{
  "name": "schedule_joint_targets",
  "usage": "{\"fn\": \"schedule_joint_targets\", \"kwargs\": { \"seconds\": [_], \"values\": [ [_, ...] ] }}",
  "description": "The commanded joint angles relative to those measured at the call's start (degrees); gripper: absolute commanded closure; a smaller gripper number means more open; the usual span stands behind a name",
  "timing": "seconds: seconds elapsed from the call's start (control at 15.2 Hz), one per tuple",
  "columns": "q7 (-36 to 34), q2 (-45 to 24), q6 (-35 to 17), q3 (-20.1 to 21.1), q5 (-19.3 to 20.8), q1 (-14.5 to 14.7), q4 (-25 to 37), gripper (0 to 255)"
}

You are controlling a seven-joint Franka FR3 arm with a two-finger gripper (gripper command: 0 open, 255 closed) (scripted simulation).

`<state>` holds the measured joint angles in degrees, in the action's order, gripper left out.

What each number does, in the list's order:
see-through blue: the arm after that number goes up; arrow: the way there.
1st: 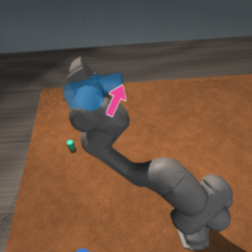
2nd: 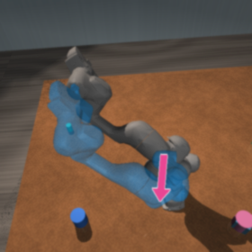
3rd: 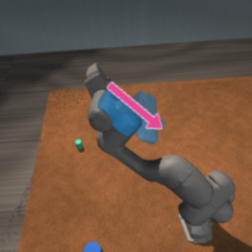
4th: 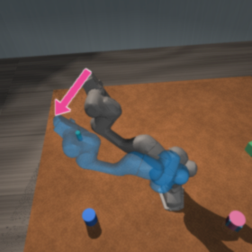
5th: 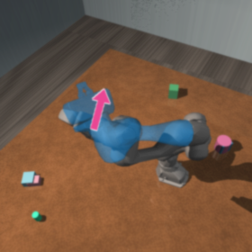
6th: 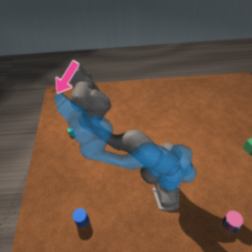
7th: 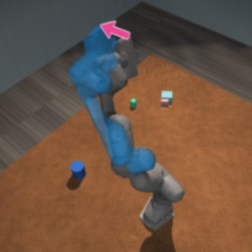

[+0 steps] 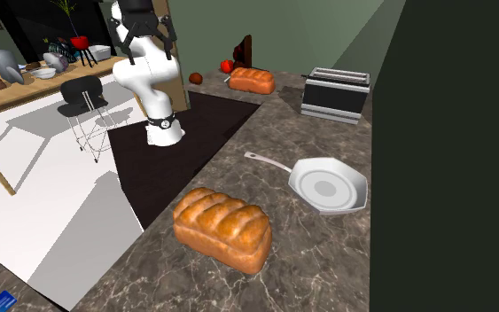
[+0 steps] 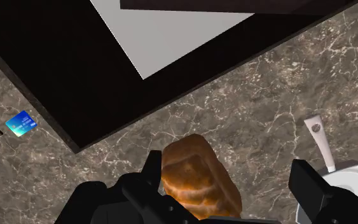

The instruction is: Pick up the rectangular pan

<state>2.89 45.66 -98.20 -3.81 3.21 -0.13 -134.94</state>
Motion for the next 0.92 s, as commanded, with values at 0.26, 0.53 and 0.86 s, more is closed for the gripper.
{"fn": "schedule_joint_targets", "kwargs": {
  "seconds": [0.26,0.53,0.86],
  "values": [
    [0.03,-8.38,-3.29,1.72,-0.81,2.02,2.32,0],
    [0.11,-16.93,-5.94,3.44,-1.4,3.84,5.46,0],
    [0.22,-27.72,-8.26,5.63,-1.72,5.8,10.47,0]
  ]
}}
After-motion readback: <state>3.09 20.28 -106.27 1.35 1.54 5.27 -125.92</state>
